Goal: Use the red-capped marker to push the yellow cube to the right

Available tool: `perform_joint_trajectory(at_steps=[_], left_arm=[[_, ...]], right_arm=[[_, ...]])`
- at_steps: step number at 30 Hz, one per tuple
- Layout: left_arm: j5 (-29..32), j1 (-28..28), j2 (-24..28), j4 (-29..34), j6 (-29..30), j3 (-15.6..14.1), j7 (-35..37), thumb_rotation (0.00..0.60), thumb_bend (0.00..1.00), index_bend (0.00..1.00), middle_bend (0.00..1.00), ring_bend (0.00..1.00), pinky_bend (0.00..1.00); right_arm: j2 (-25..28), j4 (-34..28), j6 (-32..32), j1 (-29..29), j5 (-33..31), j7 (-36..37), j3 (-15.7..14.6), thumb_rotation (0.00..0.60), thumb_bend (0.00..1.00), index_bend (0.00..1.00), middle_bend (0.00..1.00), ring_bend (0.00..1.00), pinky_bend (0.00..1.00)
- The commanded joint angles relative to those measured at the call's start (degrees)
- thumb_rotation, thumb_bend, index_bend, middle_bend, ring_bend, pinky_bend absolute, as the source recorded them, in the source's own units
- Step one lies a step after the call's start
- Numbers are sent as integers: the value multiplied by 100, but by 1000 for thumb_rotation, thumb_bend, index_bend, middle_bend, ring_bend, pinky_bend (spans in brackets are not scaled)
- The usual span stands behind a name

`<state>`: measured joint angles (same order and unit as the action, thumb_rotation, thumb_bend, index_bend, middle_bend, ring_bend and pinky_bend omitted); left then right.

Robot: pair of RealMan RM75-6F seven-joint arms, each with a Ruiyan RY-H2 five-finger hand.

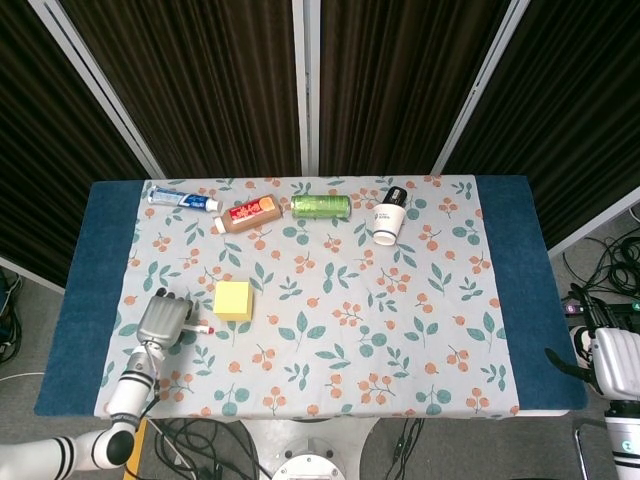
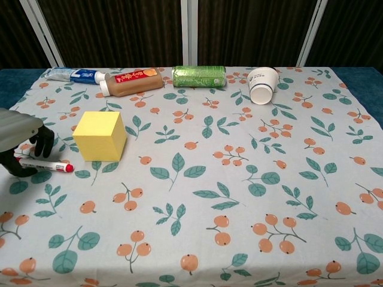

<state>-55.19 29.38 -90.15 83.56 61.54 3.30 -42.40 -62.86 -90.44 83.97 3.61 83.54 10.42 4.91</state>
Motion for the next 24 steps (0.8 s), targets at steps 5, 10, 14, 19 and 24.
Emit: perform_joint_trajectory(at_steps=[5, 10, 14, 19, 24], left_arm=[[139, 57, -15, 7, -50, -23, -72, 600, 340, 559, 589, 372, 246], [194, 81, 0, 20, -72, -34, -32, 600, 373, 573, 598, 372, 247], [195, 88, 2, -11, -95, -56, 39, 600, 389, 580, 606, 372, 246], [12, 53, 3, -107, -20, -110, 203, 600, 417, 621, 650, 432, 275], [-214, 59, 51, -318, -148, -160, 528, 600, 418, 656, 688, 510, 513]], right_arm=[[-13, 35, -25, -1, -18, 40, -1, 600, 60, 16, 169, 144, 258], [-20, 51, -38, -5, -26, 67, -3, 600, 60, 16, 172, 144, 258], [-18, 39, -39, -6, -22, 67, -5, 600, 60, 16, 181, 144, 258], [-6, 1, -28, -4, 1, 43, -5, 600, 60, 16, 185, 144, 258], [-1, -15, 85, -25, 75, 43, 9, 600, 61, 16, 198, 144, 258]])
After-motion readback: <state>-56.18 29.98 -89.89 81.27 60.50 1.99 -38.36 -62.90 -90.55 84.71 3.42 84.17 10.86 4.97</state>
